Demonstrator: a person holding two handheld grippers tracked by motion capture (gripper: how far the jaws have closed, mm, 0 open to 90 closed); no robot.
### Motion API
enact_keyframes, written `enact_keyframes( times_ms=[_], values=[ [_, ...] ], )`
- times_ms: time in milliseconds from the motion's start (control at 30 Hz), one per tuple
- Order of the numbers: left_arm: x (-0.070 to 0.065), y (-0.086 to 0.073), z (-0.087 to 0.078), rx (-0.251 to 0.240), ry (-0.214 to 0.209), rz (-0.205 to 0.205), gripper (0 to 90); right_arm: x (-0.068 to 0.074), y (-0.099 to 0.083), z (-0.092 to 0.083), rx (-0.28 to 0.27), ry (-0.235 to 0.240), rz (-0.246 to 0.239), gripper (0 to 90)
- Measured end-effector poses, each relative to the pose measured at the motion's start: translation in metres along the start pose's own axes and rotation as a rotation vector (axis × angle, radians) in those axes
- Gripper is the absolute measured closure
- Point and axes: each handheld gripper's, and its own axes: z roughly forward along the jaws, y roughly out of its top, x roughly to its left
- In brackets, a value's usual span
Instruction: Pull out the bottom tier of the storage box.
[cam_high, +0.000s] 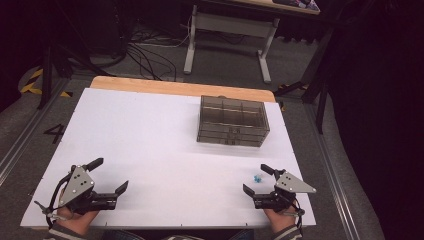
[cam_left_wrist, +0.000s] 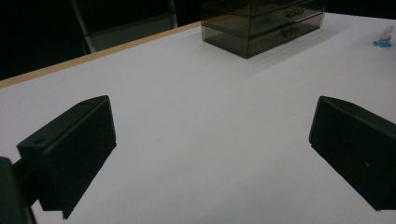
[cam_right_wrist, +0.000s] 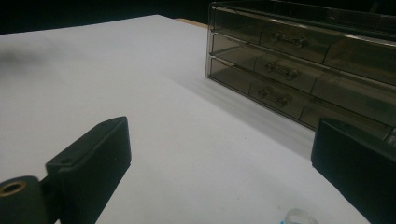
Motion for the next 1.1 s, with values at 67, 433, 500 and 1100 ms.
enact_keyframes(
  times_ms=[67,433,500,1100],
  values=[
    [-0.0001,0.0001,0.0002,-0.001,0.000,0.003,1.3,-0.0001,-0.0002,0.0001,0.003,-0.001,0.001,5.5],
    [0.0003,0.0000,0.0011,0.008,0.011,-0.018,3.4,0.0006,0.0003,0.0012,0.007,-0.005,-0.004,5.9],
    [0.0004,0.0002,0.0010,0.008,0.010,-0.008,3.3,0.0011,0.0005,0.0010,0.006,-0.004,-0.006,6.1],
    [0.0004,0.0003,0.0011,0.011,0.001,-0.012,3.3,-0.0004,0.0060,0.0028,-0.009,-0.022,-0.003,6.2]
  ],
)
